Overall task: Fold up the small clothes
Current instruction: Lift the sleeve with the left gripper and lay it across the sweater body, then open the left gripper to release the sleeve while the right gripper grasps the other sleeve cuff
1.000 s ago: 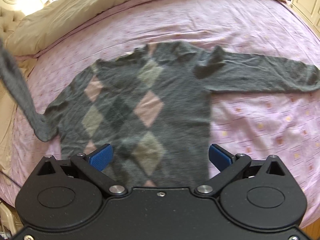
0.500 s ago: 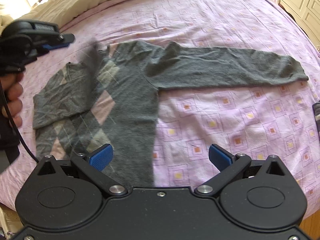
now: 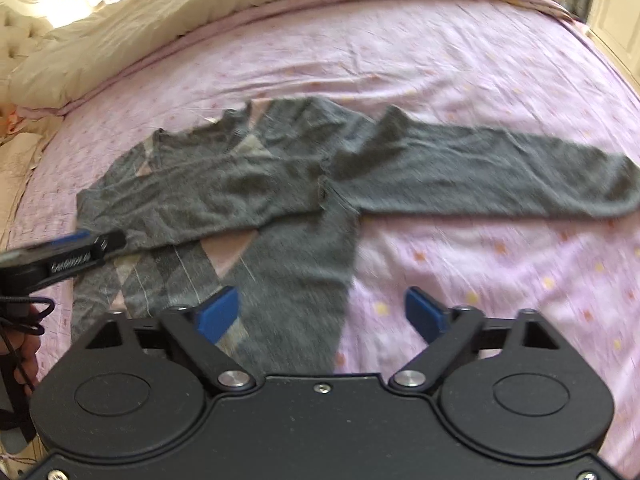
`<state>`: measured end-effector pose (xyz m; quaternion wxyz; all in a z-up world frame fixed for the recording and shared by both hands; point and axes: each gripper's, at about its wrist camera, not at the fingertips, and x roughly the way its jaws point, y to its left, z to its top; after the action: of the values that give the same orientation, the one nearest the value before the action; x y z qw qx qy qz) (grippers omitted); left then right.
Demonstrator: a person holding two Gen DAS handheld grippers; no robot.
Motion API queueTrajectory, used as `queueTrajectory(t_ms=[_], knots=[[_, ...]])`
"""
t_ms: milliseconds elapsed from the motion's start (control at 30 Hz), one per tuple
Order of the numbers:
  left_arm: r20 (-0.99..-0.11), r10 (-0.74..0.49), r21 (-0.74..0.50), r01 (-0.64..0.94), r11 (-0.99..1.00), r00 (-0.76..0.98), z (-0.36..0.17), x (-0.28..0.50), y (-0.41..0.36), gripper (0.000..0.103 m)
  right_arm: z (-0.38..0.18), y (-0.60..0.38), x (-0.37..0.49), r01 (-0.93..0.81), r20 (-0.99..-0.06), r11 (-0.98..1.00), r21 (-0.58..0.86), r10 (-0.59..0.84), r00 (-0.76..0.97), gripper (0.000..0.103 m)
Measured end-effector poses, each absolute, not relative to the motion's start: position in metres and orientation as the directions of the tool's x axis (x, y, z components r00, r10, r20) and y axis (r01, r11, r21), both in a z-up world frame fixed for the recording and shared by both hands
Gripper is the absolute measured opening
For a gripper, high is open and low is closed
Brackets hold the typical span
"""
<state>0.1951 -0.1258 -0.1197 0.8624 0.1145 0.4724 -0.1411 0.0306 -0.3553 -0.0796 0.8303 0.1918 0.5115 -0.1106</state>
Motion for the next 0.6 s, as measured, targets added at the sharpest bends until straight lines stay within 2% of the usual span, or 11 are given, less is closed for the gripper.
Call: queueTrajectory(t_ms=[67,200,433,533,567,600], knots=[[-0.854,-0.083,0.09,0.302,0.949,0.513,-0.125,0.209,-0.107,0.05,-0.084,-0.354,0.042,0.37,-0.888,0.907,0.203,0.012,0.459,0.085],[-0.858,-0.002,0.14,0.239,0.961,0.513,-0.134,0.236,-0.082,0.05,-0.093,-0.354,0.064,0.352,-0.871,0.911,0.217,0.018,0.491,0.072],[-0.874,0.13,0.238,0.179,0.955,0.469,-0.164,0.275,-0.063,0.05,-0.116,-0.366,0.105,0.411,-0.873,0.879,0.241,0.012,0.488,0.071],[-0.903,0.152,0.237,0.169,0.957,0.401,-0.183,0.283,-0.051,0.051,-0.127,-0.375,0.121,0.431,-0.874,0.86,0.272,0.033,0.486,0.071],[-0.91,0.145,0.222,0.161,0.962,0.388,-0.189,0.283,-0.047,0.054,-0.131,-0.378,0.126,0.443,-0.874,0.853,0.277,0.033,0.484,0.071],[-0.9,0.134,0.208,0.138,0.968,0.415,-0.189,0.281,-0.043,0.062,-0.135,-0.381,0.13,0.455,-0.877,0.845,0.281,0.033,0.48,0.071]])
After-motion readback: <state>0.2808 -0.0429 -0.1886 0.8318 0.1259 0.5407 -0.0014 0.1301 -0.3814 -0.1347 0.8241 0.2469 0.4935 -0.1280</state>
